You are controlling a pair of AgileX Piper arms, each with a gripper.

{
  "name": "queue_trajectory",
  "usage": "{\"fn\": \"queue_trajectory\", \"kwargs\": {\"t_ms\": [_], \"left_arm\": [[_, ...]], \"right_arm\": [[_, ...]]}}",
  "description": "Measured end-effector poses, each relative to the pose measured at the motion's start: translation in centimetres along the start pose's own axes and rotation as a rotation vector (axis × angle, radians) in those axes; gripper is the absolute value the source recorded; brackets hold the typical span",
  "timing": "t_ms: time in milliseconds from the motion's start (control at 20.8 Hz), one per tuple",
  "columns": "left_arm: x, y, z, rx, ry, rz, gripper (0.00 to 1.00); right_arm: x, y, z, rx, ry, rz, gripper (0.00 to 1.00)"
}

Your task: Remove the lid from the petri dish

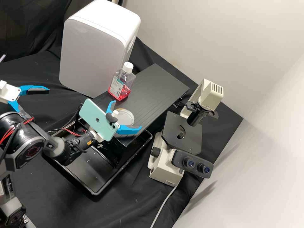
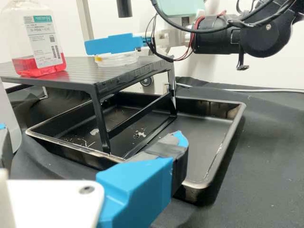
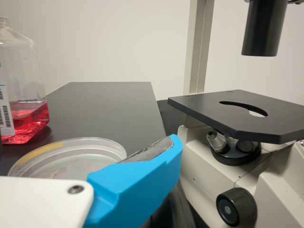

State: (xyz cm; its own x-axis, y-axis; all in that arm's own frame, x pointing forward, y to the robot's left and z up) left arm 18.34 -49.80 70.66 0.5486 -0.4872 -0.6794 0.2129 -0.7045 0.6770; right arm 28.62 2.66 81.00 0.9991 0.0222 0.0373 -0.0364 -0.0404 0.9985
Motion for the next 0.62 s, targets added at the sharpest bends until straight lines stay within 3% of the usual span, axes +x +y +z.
{"fn": "queue_trajectory", "kwargs": {"t_ms": [624], "left_arm": [[0.0, 0.0, 0.0, 0.0, 0.0, 0.0, 1.0]], "right_arm": [[0.21, -0.67, 0.71, -0.022, -0.023, -0.022, 1.0]]}}
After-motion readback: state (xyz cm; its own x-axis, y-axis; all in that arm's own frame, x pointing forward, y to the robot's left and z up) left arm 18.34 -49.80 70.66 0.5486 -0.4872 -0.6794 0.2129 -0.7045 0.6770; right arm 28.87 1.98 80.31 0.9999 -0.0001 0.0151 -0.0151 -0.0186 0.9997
